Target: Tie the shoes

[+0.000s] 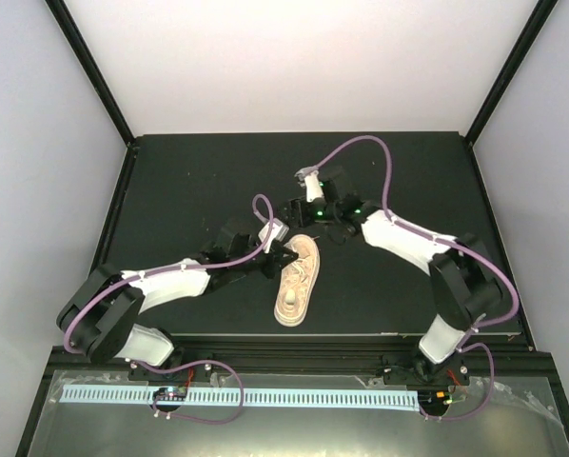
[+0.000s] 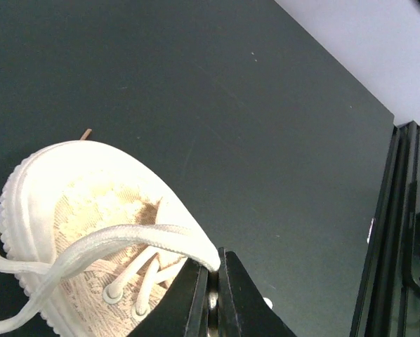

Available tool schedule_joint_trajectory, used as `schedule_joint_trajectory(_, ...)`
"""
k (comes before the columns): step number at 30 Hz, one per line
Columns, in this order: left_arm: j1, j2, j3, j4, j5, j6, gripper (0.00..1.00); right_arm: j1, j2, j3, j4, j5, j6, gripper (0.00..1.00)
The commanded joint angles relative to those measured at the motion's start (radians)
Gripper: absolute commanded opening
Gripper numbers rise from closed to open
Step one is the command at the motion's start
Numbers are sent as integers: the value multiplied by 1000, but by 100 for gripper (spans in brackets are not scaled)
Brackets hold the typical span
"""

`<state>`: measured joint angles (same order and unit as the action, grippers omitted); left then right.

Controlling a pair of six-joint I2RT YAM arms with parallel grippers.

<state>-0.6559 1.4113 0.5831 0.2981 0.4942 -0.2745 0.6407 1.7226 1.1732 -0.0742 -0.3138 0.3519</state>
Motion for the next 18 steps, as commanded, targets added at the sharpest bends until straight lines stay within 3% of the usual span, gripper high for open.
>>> schedule_joint_trajectory(1, 9, -35, -8, 33, -49, -46, 1, -73, -160, -113, 15, 45, -20, 81)
schedule_joint_trajectory(4, 14, -40, -8, 37, -47, -87, 2, -90, -222, -237, 59, 62, -60, 75)
schedule_joint_trajectory(8, 16, -42, -12, 65, -14, -107, 2, -85, -251, -393, 188, -37, -80, 55)
schedule_joint_trajectory(12, 24, -41, -13, 56, 1, -87, 2, -37, -239, -469, 286, -53, -104, 44)
schedule_joint_trajectory(18, 29, -52, -22, 65, 38, -80, 2, -15, -160, -473, 361, -81, -155, 42)
